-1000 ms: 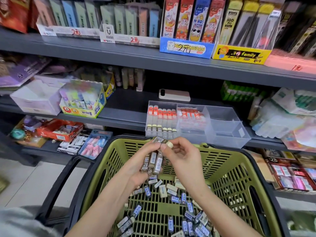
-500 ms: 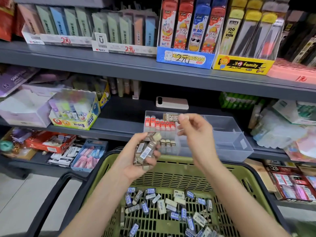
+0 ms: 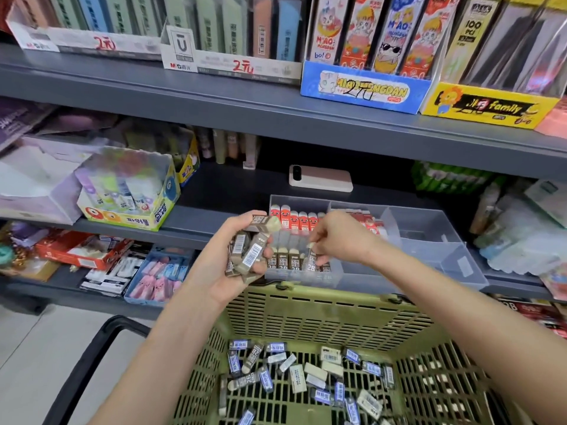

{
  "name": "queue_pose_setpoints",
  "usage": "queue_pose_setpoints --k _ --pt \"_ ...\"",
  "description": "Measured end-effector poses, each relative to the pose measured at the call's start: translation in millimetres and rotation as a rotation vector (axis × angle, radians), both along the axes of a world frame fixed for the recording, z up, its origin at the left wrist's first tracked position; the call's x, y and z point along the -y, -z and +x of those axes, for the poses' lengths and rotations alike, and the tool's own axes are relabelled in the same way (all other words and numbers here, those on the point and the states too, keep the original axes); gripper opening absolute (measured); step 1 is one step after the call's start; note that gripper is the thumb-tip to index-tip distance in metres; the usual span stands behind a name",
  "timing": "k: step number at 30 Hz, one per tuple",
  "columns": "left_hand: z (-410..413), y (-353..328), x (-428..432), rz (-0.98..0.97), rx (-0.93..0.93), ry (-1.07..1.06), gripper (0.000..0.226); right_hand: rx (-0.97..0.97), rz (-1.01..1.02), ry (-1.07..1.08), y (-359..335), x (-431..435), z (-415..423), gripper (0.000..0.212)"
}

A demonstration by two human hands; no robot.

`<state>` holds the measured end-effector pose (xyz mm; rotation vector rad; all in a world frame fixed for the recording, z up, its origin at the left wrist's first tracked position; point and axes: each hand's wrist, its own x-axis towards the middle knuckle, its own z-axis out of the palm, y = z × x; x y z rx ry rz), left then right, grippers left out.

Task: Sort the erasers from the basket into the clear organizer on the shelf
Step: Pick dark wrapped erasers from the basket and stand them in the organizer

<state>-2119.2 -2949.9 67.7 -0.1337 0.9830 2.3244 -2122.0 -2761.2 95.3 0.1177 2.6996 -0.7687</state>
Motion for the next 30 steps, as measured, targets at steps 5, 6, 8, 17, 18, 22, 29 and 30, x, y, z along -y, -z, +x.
queue_pose_setpoints --k 5,6,8,17,18,22,29,30 --pt "1.4 5.8 2.1 -0.027 -0.084 -0.026 0.018 0.004 0.083 -0.041 2.9 4.5 -2.7 0.004" --pt "1.5 6.0 2.7 -0.039 -0.098 -0.026 0.019 0.007 0.054 -0.037 2.2 3.7 -2.6 0.003" --pt "1.9 6.2 3.7 -0.064 -0.114 -0.032 0.02 -0.002 0.011 -0.032 1.9 3.0 -0.9 0.005" --pt "3.6 6.6 6.1 -0.071 -0.094 -0.065 0.021 0.011 -0.076 0.047 -8.5 -6.1 -2.7 0.003" --pt "3.8 6.3 5.9 -0.074 -0.095 -0.066 0.021 0.007 -0.013 0.017 -7.2 -4.2 -2.9 0.004" --pt "4.3 6.6 5.8 -0.098 -0.113 -0.076 0.022 -0.06 0.169 -0.046 5.0 10.9 2.4 0.012" --pt "4.3 9.9 5.7 -0.172 -0.142 -0.107 0.019 -0.16 0.232 -0.03 20.1 15.9 9.3 0.02" --pt "4.8 10.3 5.6 -0.181 -0.141 -0.108 0.019 -0.153 0.219 -0.031 19.0 15.9 8.2 0.016"
